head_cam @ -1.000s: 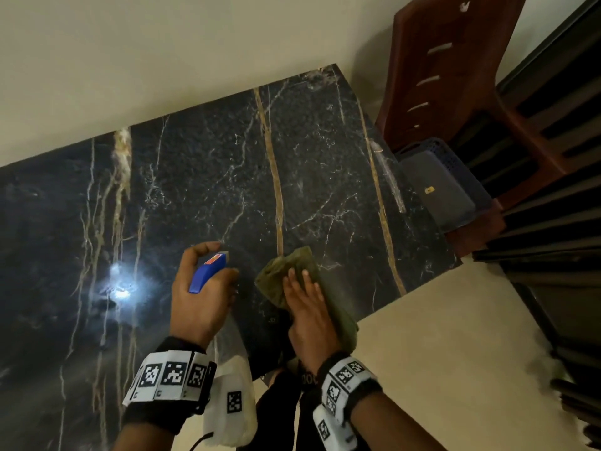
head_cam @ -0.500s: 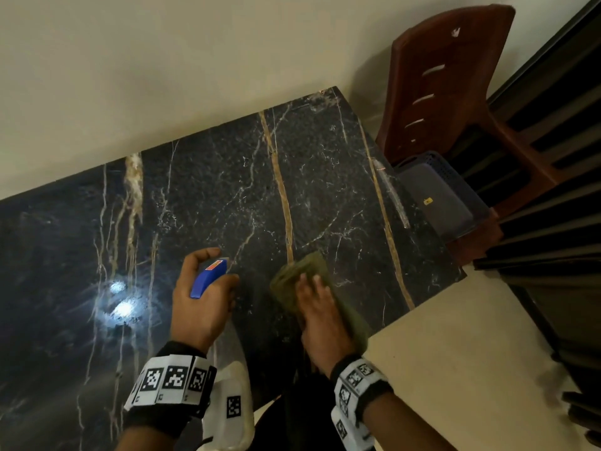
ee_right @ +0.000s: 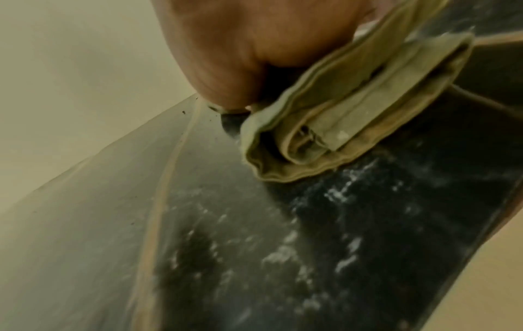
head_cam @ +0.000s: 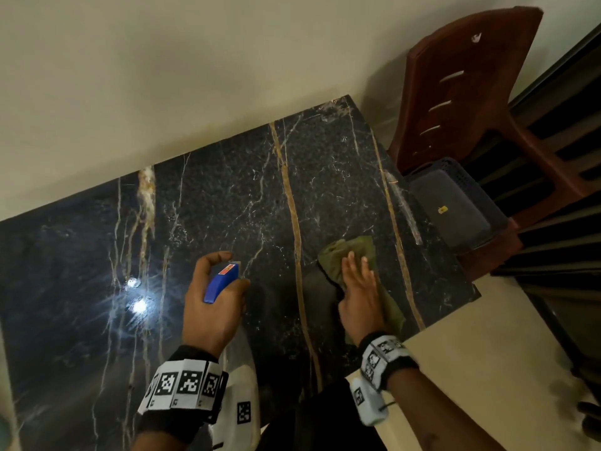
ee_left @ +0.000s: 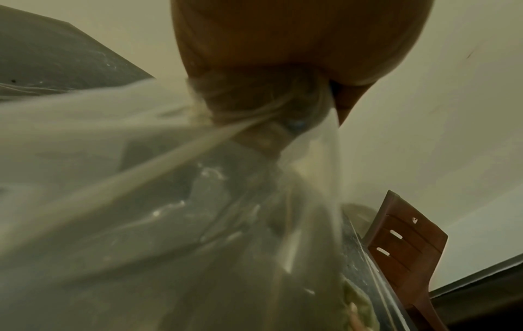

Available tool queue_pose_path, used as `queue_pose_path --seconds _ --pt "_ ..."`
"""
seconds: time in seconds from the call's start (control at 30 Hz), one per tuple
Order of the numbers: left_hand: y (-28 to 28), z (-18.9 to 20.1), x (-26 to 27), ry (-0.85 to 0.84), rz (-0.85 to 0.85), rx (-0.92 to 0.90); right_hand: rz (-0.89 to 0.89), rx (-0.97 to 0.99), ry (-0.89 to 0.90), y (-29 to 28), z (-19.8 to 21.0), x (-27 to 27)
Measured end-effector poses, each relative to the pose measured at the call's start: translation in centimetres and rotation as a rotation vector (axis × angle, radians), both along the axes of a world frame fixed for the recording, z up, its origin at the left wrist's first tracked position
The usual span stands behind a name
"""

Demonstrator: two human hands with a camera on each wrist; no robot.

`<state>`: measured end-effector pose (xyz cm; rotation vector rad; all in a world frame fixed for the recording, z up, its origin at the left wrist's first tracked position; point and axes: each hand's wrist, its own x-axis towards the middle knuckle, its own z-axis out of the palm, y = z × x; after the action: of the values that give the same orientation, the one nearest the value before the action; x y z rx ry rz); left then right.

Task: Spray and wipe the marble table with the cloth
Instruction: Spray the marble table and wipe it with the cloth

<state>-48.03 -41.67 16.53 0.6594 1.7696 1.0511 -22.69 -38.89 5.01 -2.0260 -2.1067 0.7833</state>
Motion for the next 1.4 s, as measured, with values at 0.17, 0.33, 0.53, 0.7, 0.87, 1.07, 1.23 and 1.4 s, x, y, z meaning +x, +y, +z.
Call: queue_pose_path --seconds 0.17,0.33,0.53,0.7,0.87,1.07,1.23,1.4 --pt "1.6 -0.7 1.2 -0.006 -0.002 -0.021 0.232 -0.012 0.069 -4.1 -0.5 -4.6" --pt "3.0 -1.1 1.2 0.002 -0.001 -0.038 0.307 -0.043 0.062 -1.4 0.4 -1.7" --pt "4.1 -0.9 0.1 0.021 0.017 -0.046 -0.044 -0.037 0.002 3.7 -0.1 -0.6" --pt "5.2 -1.3 0.2 0.028 0.043 -0.057 0.317 -0.061 0.090 0.0 0.5 -3.9" --pt "6.1 -1.2 0.1 0.001 0.077 -0.055 0.359 -0.078 0.090 1.7 0.8 -2.7" --pt "6.6 -0.5 -0.8 -0.033 0.132 -0.058 -0.030 -0.053 0.015 7.4 0.4 -0.4" --pt "6.9 -0.5 -0.7 -0.047 0.154 -0.068 0.167 -0.059 0.074 4.4 0.6 -5.0" --pt "7.1 -0.7 -0.9 -0.013 0.152 -0.076 0.433 -0.069 0.107 3.0 -0.1 -7.6"
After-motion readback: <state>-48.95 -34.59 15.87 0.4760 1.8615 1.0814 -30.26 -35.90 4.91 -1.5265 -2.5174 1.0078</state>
